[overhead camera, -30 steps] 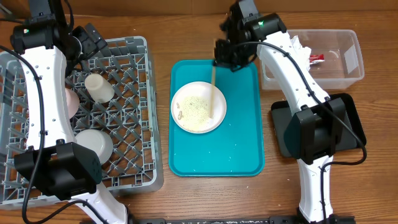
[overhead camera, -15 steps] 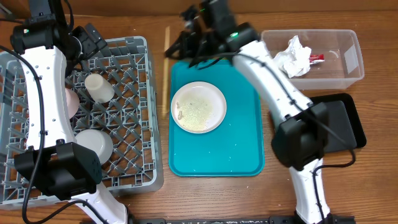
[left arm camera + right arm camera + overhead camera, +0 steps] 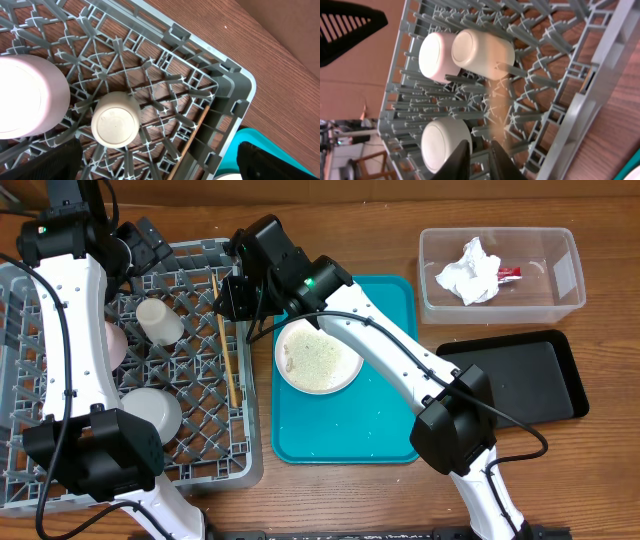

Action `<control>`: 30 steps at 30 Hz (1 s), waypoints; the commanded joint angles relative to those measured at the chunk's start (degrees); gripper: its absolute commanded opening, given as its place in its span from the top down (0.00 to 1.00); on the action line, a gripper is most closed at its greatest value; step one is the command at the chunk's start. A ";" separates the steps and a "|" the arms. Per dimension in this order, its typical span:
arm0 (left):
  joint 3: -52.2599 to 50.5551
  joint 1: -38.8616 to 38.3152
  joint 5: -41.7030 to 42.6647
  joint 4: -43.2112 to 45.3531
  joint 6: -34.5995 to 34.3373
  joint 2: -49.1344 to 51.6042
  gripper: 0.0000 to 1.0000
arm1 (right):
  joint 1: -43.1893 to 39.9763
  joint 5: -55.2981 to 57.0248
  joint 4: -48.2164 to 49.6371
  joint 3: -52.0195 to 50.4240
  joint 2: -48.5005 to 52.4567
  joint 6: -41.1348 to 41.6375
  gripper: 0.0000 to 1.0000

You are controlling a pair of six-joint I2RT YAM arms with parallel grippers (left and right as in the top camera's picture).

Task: Sort waste into correct bins and load items into the dishwasher

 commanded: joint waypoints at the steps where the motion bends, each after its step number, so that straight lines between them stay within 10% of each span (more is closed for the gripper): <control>1: 0.35 -0.22 -0.52 0.20 -1.01 0.09 0.00 | 0.35 1.81 0.35 1.31 1.49 0.00 0.80; 10: 0.35 -0.22 -0.50 0.20 -1.01 0.09 0.00 | -0.94 3.30 -0.52 1.46 0.04 -1.57 0.63; 20: 0.35 -0.22 -0.52 0.20 -1.01 0.09 0.00 | -10.64 21.77 -11.23 1.46 -10.47 -1.62 0.00; 30: 0.35 -0.22 -0.52 0.20 -0.98 0.09 0.00 | -27.32 26.75 -18.53 1.46 -17.09 -1.53 0.00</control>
